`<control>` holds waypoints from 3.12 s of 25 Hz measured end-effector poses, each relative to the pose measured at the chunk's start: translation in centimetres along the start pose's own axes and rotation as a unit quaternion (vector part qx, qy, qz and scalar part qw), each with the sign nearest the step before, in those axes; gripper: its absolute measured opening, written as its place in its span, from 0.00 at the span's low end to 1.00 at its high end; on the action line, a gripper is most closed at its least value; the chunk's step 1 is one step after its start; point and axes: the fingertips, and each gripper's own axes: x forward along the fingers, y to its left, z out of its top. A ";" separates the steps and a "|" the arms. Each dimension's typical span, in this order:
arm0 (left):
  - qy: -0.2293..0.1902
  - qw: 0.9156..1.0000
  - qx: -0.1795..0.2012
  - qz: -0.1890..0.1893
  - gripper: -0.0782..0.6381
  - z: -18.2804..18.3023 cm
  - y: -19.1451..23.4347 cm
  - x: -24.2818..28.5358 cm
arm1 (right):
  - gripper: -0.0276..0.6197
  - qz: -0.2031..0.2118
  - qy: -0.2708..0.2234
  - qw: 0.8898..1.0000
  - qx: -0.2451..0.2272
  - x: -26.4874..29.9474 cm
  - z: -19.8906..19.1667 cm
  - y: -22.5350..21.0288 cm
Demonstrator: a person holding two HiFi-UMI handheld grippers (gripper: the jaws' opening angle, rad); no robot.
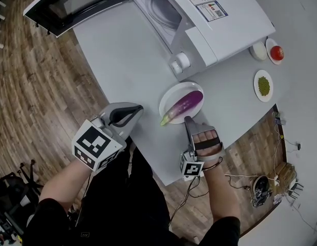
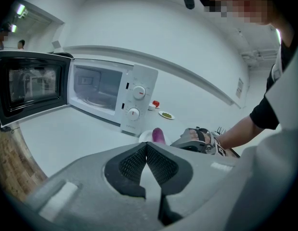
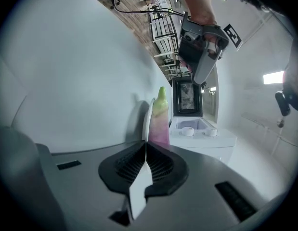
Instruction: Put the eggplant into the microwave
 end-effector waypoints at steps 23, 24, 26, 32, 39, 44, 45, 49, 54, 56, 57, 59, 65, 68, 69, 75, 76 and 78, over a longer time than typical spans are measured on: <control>0.010 0.999 0.035 -0.001 0.12 0.7 -0.2 2.1 | 0.08 -0.025 -0.003 1.000 0.006 -0.8 0.0 -0.6; 0.011 0.999 0.035 -0.003 0.12 0.6 -0.2 2.2 | 0.08 -0.027 -0.004 1.000 0.009 -0.8 0.0 -0.7; 0.018 0.999 0.035 -0.004 0.12 0.1 -0.2 2.6 | 0.08 -0.026 -0.003 1.000 0.012 -0.9 0.0 -0.7; 0.028 0.999 0.043 -0.001 0.12 -0.1 0.4 3.7 | 0.08 -0.028 -0.003 0.999 0.018 -1.1 -0.2 -0.7; 0.030 0.999 0.042 0.002 0.12 0.4 0.2 3.3 | 0.08 -0.044 -0.009 0.999 0.021 -1.7 0.3 -2.5; 0.020 0.999 0.026 -0.001 0.12 1.7 -0.7 1.5 | 0.08 -0.051 -0.013 0.998 0.024 -2.8 0.5 -4.5; 0.018 1.000 0.025 0.000 0.12 2.0 -0.8 1.0 | 0.08 -0.051 -0.014 0.998 0.024 -3.0 0.6 -4.8; 0.013 0.999 0.028 0.011 0.12 3.4 -0.7 -0.4 | 0.08 -0.061 -0.016 0.998 0.021 -3.9 0.6 -6.6; 0.008 0.999 0.032 0.021 0.12 5.0 -1.1 -2.2 | 0.08 -0.077 -0.020 0.997 0.017 -5.1 0.5 -8.9; 0.008 0.999 0.035 0.026 0.12 5.4 -1.4 -2.9 | 0.08 -0.080 -0.021 0.996 0.016 -5.5 0.5 -9.4; 0.007 0.999 0.035 0.027 0.12 5.6 -1.5 -3.2 | 0.08 -0.082 -0.021 0.996 0.017 -5.7 0.5 -9.7; 0.002 0.999 0.030 0.028 0.12 6.1 -1.8 -3.9 | 0.08 -0.086 -0.024 0.996 0.017 -6.1 0.6 -10.1; -0.017 0.999 0.019 0.031 0.12 7.5 -2.7 -5.6 | 0.08 -0.081 -0.039 0.996 0.012 -6.8 1.2 -11.8; -0.020 0.999 0.026 0.037 0.12 8.0 -3.4 -6.6 | 0.08 -0.089 -0.033 0.995 0.009 -7.3 0.8 -12.2; -0.021 0.999 0.027 0.039 0.12 8.2 -3.6 -6.9 | 0.08 -0.092 -0.032 0.995 0.009 -7.4 0.7 -12.4; -0.027 0.998 0.029 0.042 0.12 8.6 -4.4 -8.0 | 0.08 -0.102 -0.032 0.994 0.013 -7.4 0.8 -14.8; -0.026 0.998 0.033 0.042 0.12 8.5 -4.5 -8.1 | 0.08 -0.103 -0.030 0.994 0.013 -7.3 0.9 -14.8; -0.023 0.998 0.048 0.044 0.12 8.3 -4.6 -8.2 | 0.08 -0.103 -0.028 0.994 0.011 -7.2 1.2 -15.0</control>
